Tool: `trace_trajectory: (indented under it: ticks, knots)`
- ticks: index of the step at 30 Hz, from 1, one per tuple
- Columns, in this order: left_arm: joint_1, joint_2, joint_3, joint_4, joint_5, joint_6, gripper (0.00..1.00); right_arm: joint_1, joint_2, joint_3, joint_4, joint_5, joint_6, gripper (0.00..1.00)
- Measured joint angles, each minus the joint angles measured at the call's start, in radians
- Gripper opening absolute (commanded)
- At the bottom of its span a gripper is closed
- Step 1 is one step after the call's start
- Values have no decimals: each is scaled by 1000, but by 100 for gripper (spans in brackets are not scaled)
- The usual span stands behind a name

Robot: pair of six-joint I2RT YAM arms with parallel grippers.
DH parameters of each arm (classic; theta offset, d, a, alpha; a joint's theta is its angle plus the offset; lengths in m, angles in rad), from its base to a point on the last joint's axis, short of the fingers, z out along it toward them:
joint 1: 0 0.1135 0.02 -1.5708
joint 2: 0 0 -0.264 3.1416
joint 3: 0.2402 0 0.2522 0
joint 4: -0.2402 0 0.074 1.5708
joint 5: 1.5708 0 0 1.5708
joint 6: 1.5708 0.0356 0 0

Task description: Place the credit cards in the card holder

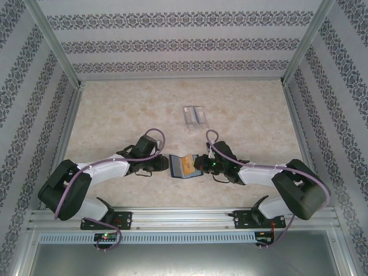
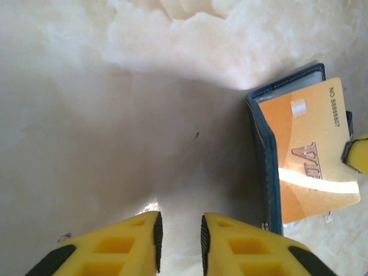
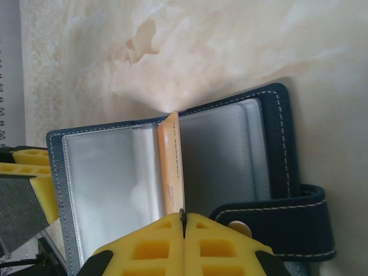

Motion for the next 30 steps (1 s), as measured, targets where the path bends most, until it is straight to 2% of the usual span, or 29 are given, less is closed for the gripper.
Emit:
trace_trajectory:
  ticks: [5,7,8,12,15,19,23,27,30]
  knots:
    - [0,39,15,-10,-31,-15,24,0,7,-19,41,-7,15,0]
    - [0,50,19,-28,-48,-23,16,4,7,-24,53,-7,20,0]
    - [0,51,21,-38,-55,-26,15,6,9,-27,61,-7,23,0]
    - [2,15,26,-114,-137,-53,25,23,33,-32,92,-7,27,0]
    - [16,-83,18,-158,-166,-71,32,33,51,-32,109,-6,30,0]
    - [23,-212,10,-171,-135,-84,38,40,76,-32,130,-3,30,0]
    - [11,-228,7,-165,-61,-95,38,46,99,-31,148,2,34,0]
    - [-40,-177,7,-161,-39,-90,18,63,121,-24,172,10,47,0]
    - [-52,-151,6,-165,-68,-89,10,76,140,-19,196,13,56,0]
